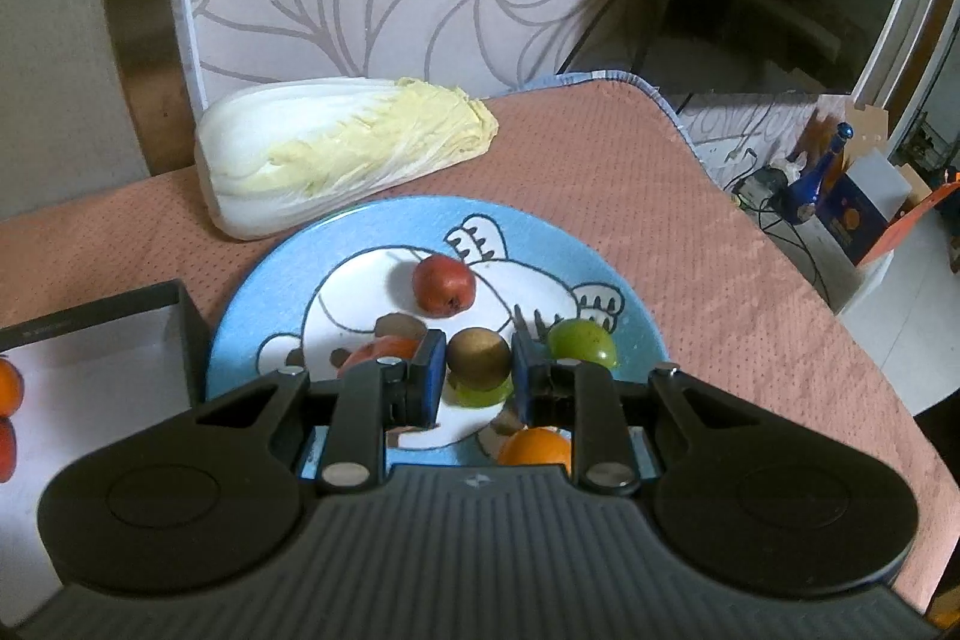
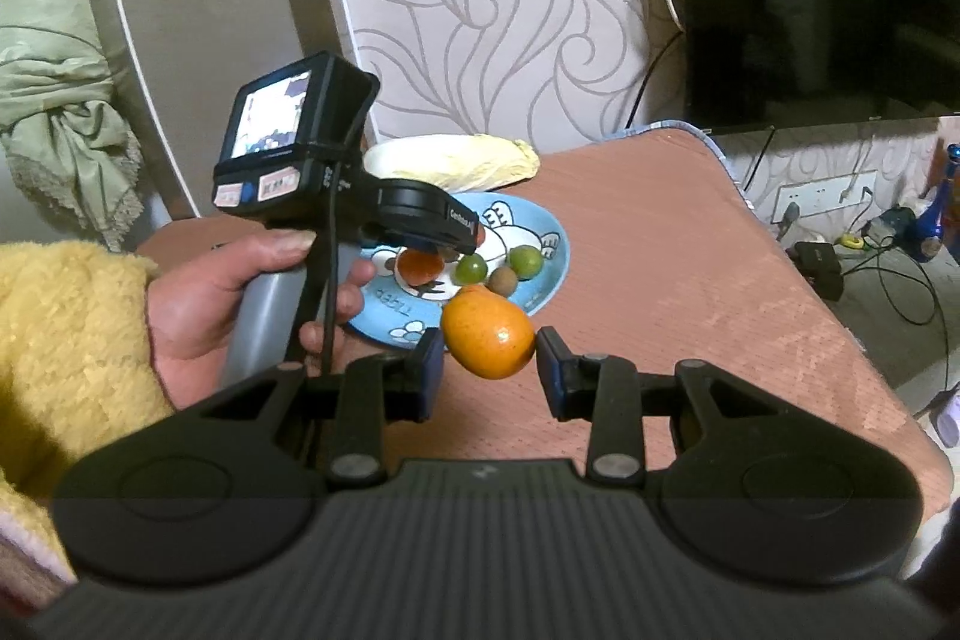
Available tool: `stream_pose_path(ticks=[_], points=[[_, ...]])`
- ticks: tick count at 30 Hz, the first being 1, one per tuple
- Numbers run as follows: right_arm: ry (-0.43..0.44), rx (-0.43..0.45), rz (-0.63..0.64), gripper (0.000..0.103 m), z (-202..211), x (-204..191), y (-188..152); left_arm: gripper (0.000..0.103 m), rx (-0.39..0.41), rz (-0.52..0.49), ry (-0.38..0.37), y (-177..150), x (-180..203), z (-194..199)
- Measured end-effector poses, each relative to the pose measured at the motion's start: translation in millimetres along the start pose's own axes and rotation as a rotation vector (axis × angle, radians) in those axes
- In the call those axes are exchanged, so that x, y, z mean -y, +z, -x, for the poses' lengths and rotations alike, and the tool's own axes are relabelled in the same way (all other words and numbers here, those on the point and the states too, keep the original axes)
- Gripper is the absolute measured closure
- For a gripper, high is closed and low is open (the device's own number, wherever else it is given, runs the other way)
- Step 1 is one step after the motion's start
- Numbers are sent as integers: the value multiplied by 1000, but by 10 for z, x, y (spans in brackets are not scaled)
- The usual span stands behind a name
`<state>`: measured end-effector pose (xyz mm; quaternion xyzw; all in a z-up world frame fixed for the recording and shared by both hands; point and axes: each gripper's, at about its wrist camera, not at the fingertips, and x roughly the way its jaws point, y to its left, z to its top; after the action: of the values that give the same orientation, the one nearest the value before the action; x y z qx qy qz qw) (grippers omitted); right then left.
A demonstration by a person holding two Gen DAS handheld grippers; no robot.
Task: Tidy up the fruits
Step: 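Lower the brown fruit onto the plate and open the left tool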
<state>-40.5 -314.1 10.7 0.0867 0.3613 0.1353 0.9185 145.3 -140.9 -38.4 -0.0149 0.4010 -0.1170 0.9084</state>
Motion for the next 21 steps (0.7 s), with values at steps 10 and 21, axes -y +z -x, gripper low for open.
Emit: stream_pose_path(ticks=[10, 21], points=[[-26, -7, -1, 66, 13, -17, 15, 76, -9, 3, 1, 81, 7, -155], [-14, 29, -12, 66, 5, -41, 40, 73, -18, -60, 27, 147, 96, -258]])
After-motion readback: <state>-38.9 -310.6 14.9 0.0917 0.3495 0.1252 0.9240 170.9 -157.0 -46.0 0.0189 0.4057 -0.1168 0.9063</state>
